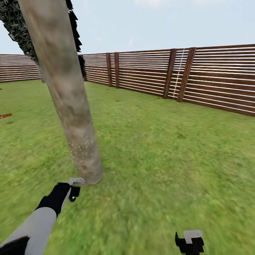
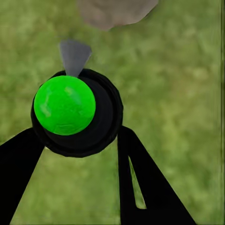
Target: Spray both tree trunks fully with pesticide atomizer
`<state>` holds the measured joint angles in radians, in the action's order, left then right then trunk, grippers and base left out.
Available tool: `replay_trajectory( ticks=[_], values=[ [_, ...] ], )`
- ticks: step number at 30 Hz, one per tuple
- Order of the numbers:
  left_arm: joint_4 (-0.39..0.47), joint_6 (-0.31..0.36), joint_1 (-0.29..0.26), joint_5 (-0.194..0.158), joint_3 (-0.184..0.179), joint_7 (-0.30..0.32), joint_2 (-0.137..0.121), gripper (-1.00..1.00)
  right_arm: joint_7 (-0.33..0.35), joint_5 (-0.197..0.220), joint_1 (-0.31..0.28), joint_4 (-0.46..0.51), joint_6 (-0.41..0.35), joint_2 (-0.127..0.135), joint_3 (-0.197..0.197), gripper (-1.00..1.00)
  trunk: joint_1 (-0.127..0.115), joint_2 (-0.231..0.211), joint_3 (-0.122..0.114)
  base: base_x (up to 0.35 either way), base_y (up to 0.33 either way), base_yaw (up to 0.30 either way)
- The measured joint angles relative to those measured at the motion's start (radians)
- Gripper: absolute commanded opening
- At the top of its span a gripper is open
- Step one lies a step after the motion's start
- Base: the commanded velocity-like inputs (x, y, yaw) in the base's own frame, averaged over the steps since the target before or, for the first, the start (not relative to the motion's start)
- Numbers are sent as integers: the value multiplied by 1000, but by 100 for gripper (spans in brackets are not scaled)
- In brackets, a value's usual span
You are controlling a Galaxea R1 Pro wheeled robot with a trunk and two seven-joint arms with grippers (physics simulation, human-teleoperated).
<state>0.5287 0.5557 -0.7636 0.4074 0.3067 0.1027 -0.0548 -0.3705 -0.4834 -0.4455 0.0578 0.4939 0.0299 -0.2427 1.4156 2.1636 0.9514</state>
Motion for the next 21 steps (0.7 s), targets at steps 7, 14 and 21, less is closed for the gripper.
replay_trajectory(
  ticks=[7,14,21],
  values=[
    [-82,-107,6,-39,-2,-21,1,-100,0,0,0,-1,0,-2,0,100,0,0,0,338,0,32],
    [-81,-77,6,-35,-7,-19,4,-100,0,0,0,-1,0,-1,0,100,0,0,0,241,0,262],
    [-197,-95,50,-42,-2,-22,1,-100,1,0,2,-1,0,1,-2,100,1,0,0,4,-15,36]
  ],
)
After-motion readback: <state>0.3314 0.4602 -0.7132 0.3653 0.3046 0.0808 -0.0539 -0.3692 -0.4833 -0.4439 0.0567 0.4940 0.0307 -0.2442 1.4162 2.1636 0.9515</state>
